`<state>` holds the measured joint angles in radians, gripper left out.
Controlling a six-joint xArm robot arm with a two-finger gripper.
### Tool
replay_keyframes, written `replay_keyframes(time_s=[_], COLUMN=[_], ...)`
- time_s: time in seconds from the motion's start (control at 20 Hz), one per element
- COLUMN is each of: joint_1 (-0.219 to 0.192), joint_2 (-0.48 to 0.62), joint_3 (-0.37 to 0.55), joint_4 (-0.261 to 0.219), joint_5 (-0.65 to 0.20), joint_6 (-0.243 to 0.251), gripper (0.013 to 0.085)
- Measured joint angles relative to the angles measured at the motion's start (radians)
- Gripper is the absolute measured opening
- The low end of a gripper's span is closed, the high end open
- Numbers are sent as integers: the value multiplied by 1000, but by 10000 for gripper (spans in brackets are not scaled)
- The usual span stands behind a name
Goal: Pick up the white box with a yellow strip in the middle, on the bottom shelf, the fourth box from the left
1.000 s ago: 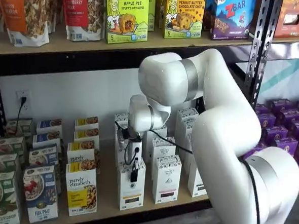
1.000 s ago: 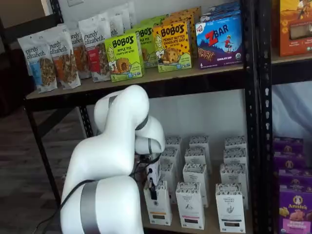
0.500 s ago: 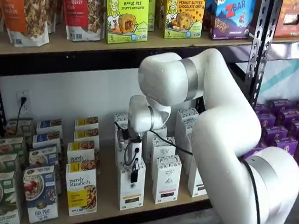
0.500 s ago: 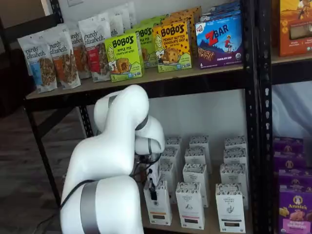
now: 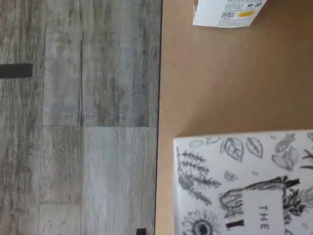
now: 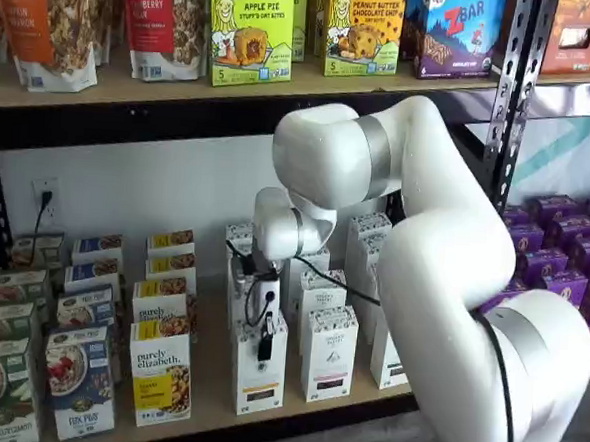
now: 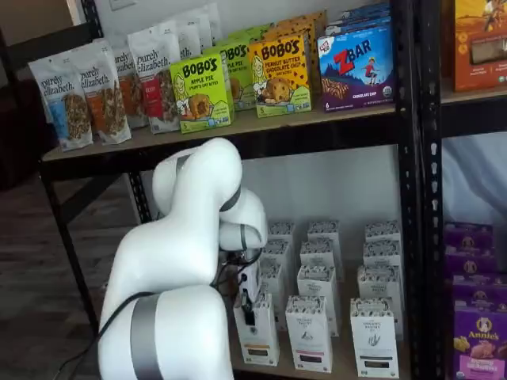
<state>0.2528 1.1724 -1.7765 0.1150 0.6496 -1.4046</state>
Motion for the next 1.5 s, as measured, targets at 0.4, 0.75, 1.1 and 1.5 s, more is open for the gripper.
replay_keyframes(time_s=[0.4, 0.75, 1.1, 1.5], joint_1=[1, 5, 3, 8], joint_2=[-1, -7, -48, -137], joint_3=[1, 13, 71, 208], joint_4=[-3, 8, 2, 10], joint_5=[-1, -14, -31, -59], joint_6=[4, -1, 0, -5], gripper=[570, 530, 530, 530])
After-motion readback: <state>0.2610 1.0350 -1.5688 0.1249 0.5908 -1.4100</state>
